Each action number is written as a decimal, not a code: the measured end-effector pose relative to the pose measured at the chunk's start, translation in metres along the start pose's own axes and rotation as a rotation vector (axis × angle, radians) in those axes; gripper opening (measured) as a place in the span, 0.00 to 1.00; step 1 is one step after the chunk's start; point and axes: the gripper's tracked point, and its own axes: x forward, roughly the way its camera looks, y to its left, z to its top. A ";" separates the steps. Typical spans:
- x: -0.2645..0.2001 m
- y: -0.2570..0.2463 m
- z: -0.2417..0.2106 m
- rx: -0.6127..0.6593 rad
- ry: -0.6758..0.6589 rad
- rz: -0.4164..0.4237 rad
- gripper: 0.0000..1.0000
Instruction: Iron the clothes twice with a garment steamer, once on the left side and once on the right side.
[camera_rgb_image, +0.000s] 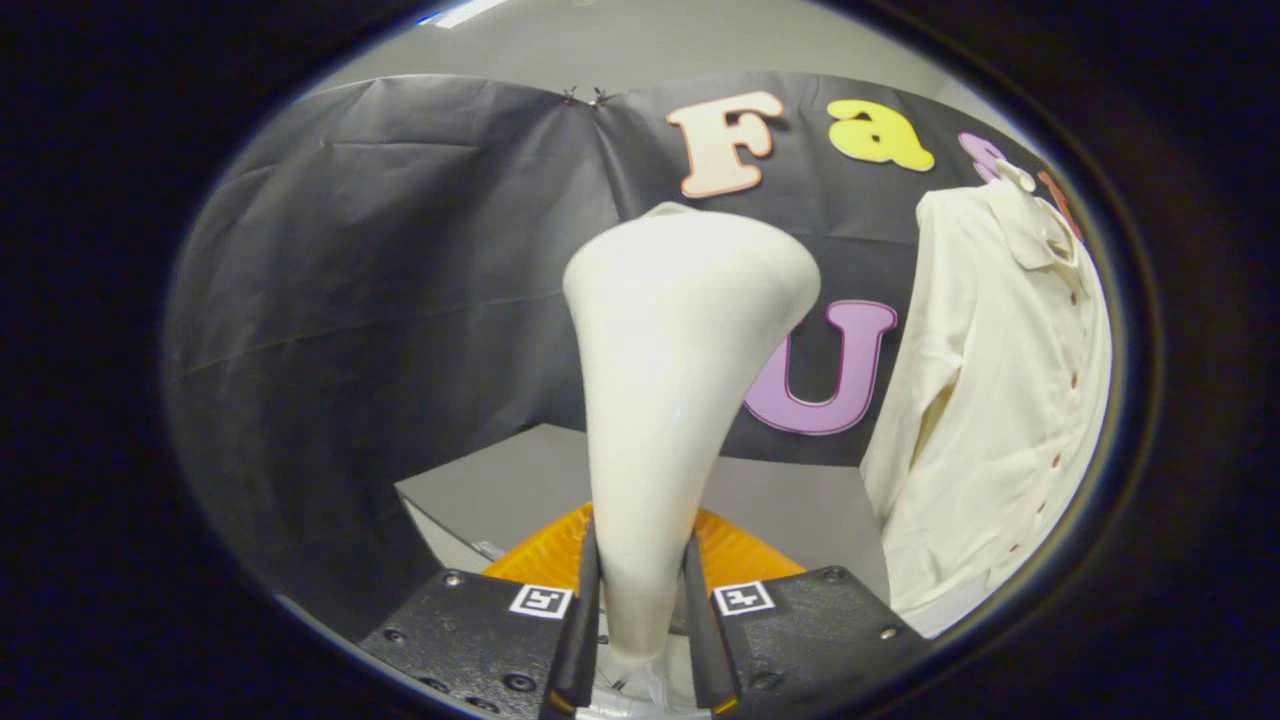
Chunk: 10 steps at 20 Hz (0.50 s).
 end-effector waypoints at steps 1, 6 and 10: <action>-0.006 -0.002 0.005 0.028 -0.020 0.010 0.37; -0.081 -0.059 0.027 0.081 -0.045 -0.091 0.38; -0.118 -0.117 0.042 0.040 -0.058 -0.184 0.38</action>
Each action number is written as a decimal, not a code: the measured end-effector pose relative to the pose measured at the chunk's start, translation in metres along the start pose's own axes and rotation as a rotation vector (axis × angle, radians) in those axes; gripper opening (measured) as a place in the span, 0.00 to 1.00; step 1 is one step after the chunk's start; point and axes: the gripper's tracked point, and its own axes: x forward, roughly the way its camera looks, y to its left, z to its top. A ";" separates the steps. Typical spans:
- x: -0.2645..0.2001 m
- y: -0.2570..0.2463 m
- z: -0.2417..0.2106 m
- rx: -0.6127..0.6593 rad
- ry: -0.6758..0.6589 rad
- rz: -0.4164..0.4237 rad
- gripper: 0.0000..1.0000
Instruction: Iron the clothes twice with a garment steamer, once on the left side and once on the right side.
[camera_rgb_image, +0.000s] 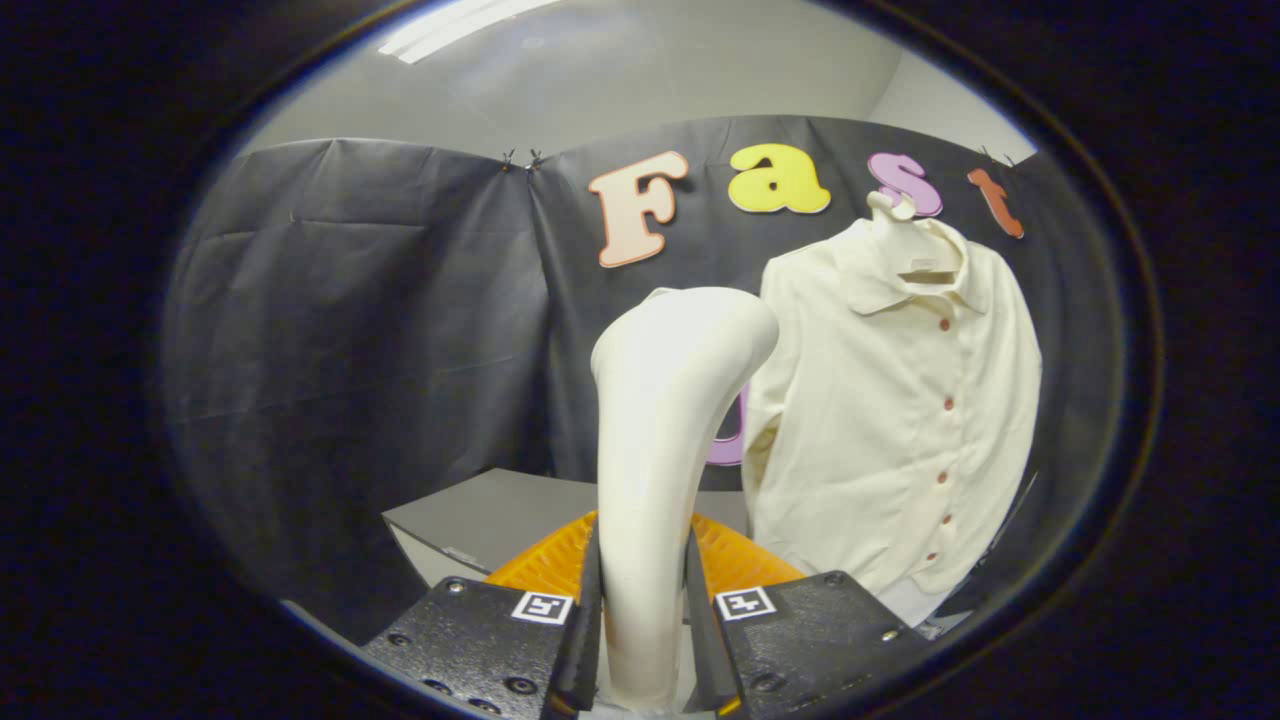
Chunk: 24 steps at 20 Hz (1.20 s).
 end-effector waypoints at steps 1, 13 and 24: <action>-0.005 -0.015 0.007 0.003 -0.011 -0.021 0.38; 0.022 -0.186 -0.002 0.059 -0.013 -0.300 0.38; 0.090 -0.207 -0.065 0.228 0.038 -0.300 0.39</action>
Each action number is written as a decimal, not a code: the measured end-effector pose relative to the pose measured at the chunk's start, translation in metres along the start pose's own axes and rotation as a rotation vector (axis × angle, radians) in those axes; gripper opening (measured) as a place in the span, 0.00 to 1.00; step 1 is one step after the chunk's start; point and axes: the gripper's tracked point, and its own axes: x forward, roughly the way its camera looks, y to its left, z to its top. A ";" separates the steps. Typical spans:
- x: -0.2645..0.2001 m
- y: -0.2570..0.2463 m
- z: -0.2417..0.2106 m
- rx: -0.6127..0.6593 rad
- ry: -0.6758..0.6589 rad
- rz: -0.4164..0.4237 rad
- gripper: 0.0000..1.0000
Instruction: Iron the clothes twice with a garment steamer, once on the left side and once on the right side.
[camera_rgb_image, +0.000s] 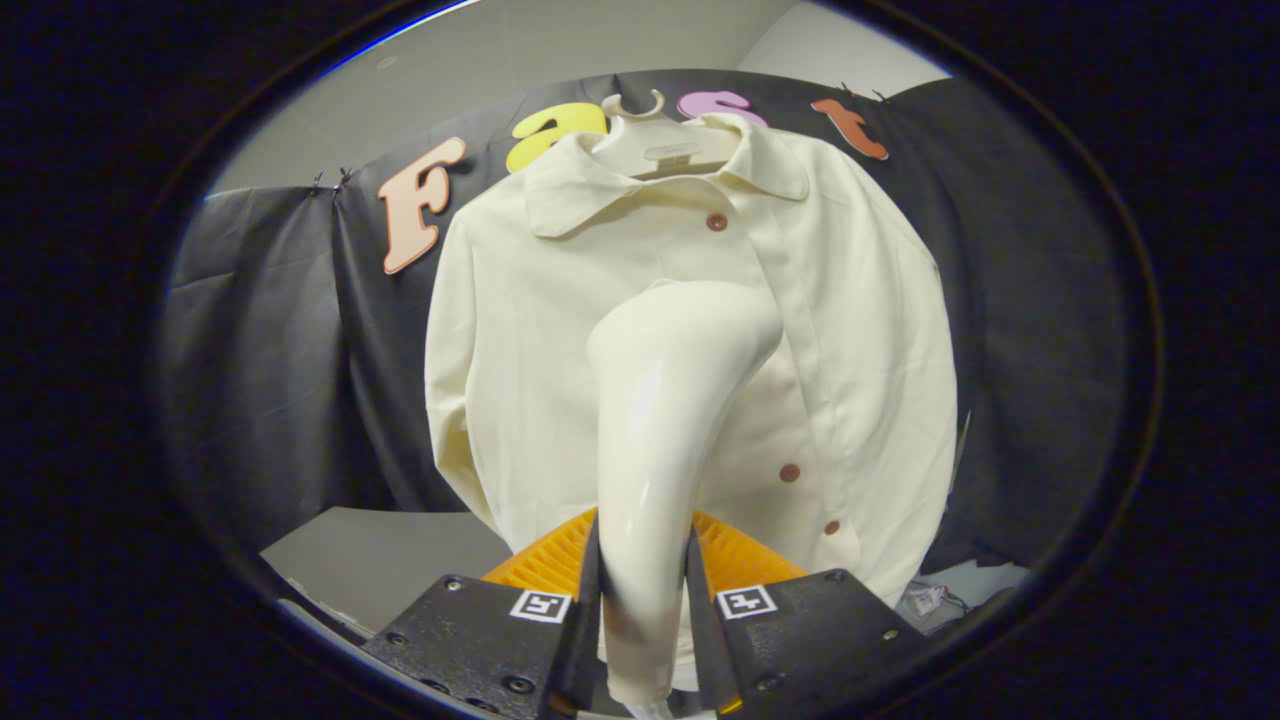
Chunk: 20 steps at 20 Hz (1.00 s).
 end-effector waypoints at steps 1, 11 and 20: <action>0.000 0.001 -0.007 0.006 0.008 0.002 0.39; 0.001 -0.001 -0.113 0.026 0.115 0.010 0.39; 0.010 -0.023 -0.237 0.048 0.298 -0.019 0.39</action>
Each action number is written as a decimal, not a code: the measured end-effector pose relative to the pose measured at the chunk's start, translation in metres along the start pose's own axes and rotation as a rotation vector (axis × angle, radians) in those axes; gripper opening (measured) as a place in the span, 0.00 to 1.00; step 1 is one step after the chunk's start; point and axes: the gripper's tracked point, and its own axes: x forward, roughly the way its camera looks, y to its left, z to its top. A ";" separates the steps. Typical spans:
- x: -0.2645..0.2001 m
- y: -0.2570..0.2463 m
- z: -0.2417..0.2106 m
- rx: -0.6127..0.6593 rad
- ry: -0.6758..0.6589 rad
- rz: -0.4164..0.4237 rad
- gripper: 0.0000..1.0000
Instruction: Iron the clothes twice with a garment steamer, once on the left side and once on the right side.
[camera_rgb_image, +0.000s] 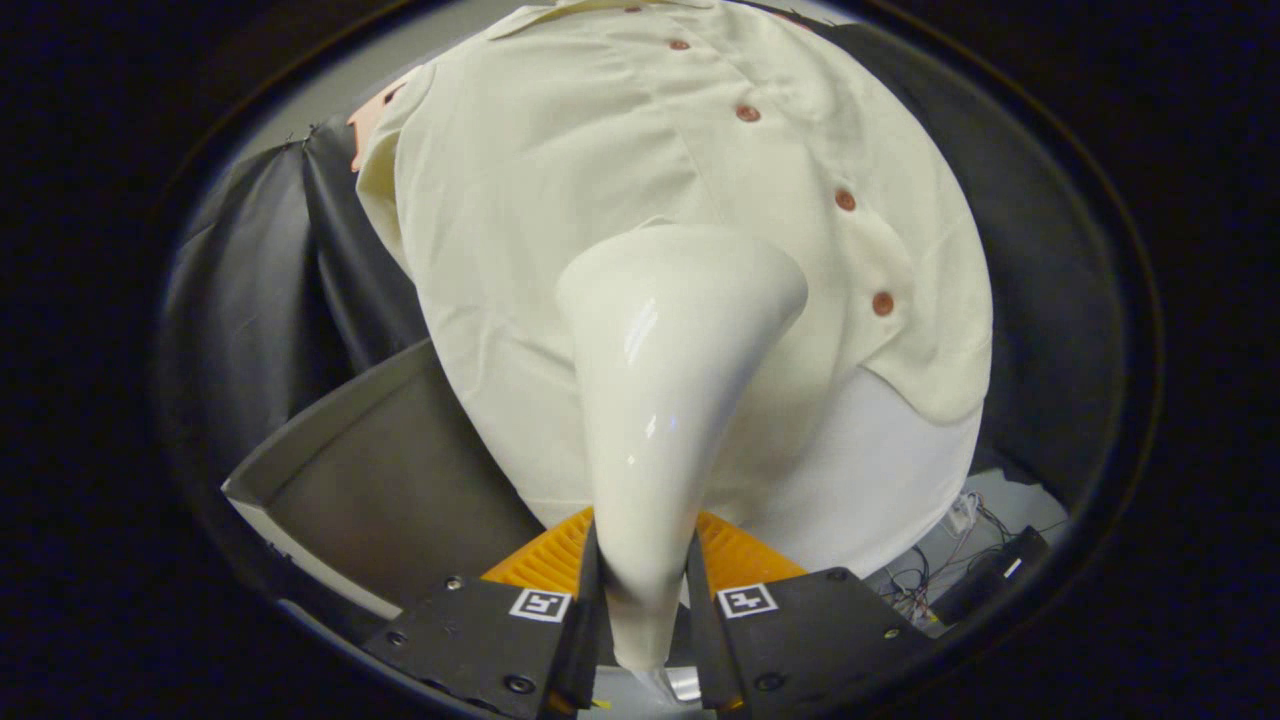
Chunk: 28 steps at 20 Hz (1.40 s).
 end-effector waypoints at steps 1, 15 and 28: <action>0.005 0.001 -0.006 0.000 0.014 0.000 0.39; 0.005 -0.003 -0.011 -0.035 0.108 -0.010 0.39; -0.071 0.049 0.144 -0.225 -0.093 0.141 0.39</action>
